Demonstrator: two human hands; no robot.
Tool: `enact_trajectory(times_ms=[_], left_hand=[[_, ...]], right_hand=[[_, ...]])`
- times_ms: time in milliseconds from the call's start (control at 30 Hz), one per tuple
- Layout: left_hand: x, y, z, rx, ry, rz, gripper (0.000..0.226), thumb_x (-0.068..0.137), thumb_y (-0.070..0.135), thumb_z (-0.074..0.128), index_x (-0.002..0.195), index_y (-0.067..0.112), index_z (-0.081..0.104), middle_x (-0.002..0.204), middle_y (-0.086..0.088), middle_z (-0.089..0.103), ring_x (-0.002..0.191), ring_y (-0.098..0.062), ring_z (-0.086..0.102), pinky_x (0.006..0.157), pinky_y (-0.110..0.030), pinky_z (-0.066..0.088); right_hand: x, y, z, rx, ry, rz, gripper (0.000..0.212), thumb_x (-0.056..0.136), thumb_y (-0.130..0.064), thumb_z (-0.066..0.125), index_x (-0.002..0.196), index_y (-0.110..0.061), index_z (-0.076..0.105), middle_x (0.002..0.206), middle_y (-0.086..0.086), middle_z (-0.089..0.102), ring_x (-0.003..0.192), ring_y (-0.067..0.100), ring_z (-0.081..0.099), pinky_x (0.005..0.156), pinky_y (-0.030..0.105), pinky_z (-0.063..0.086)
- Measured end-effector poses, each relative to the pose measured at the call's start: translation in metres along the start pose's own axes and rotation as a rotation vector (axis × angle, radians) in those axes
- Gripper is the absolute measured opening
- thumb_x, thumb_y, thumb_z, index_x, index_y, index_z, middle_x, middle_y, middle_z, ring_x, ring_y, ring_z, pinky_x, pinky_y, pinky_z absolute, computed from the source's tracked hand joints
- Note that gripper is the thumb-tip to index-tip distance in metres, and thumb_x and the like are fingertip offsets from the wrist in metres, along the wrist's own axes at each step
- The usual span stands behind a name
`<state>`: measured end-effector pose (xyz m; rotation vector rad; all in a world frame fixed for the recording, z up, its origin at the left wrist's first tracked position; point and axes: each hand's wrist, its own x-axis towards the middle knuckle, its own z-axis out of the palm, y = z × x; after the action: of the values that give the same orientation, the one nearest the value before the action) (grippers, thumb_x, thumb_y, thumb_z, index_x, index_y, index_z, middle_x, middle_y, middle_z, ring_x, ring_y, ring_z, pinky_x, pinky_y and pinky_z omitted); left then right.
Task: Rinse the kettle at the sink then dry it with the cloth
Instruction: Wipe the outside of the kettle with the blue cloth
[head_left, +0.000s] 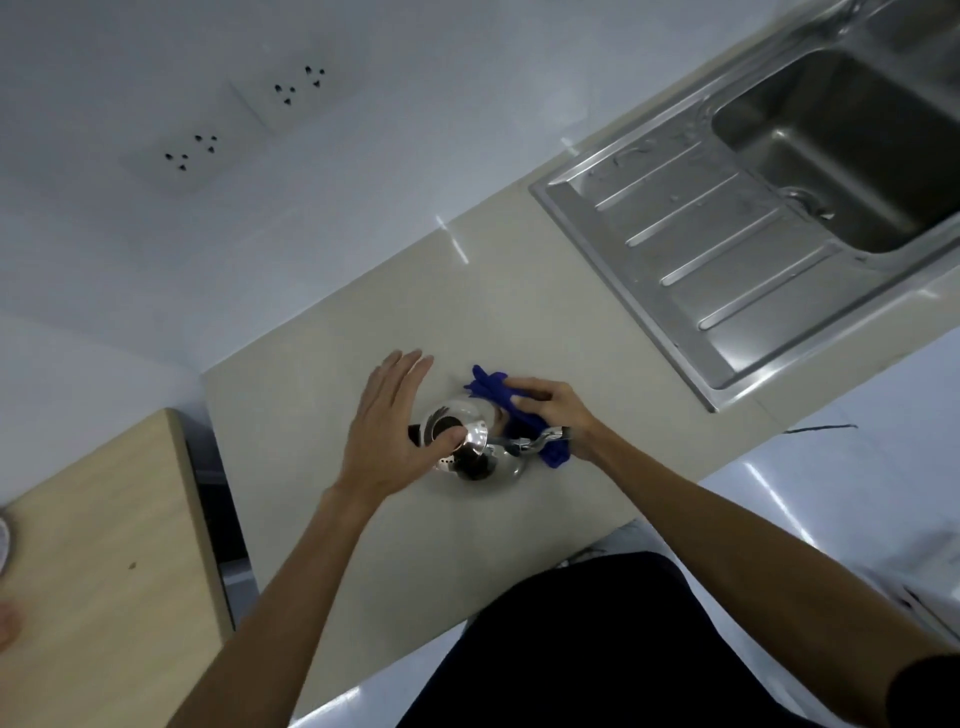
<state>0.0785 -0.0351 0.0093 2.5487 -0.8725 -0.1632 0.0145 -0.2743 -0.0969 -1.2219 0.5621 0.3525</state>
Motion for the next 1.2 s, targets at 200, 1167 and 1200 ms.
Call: enact_trajectory(times_ms=[200,1167,1200], left_hand=[[0.024,-0.006,0.008,-0.122,-0.28,0.067,0.094,0.082,0.07,0.049,0.158,0.021,0.025,0.168,0.0,0.021,0.156,-0.016,0.014,0.124,-0.046,0.024],[0.02,0.074,0.063,-0.877,0.683,-0.961,0.069,0.09,0.059,0.046,0.149,0.025,0.041,0.15,0.001,0.049,0.134,-0.016,0.051,0.11,-0.038,0.047],[0.02,0.074,0.063,-0.896,0.681,-0.963,0.067,0.09,0.059,0.047,0.148,0.025,0.043,0.148,0.001,0.051,0.132,-0.016,0.053,0.108,-0.039,0.048]], right_hand=[[-0.011,0.011,0.005,0.22,0.036,-0.021,0.034,0.096,-0.004,0.061,0.131,-0.001,0.064,0.124,0.028,0.067,0.102,0.033,0.068,0.1,0.046,0.053],[0.008,-0.037,0.07,-0.198,0.217,-0.248,0.037,0.103,-0.011,0.045,0.134,-0.011,0.064,0.139,0.002,0.062,0.132,0.02,0.055,0.115,0.029,0.039],[-0.006,-0.032,0.08,-0.178,0.211,-0.365,0.038,0.102,-0.013,0.046,0.136,-0.015,0.063,0.14,-0.006,0.06,0.134,0.013,0.053,0.116,0.027,0.038]])
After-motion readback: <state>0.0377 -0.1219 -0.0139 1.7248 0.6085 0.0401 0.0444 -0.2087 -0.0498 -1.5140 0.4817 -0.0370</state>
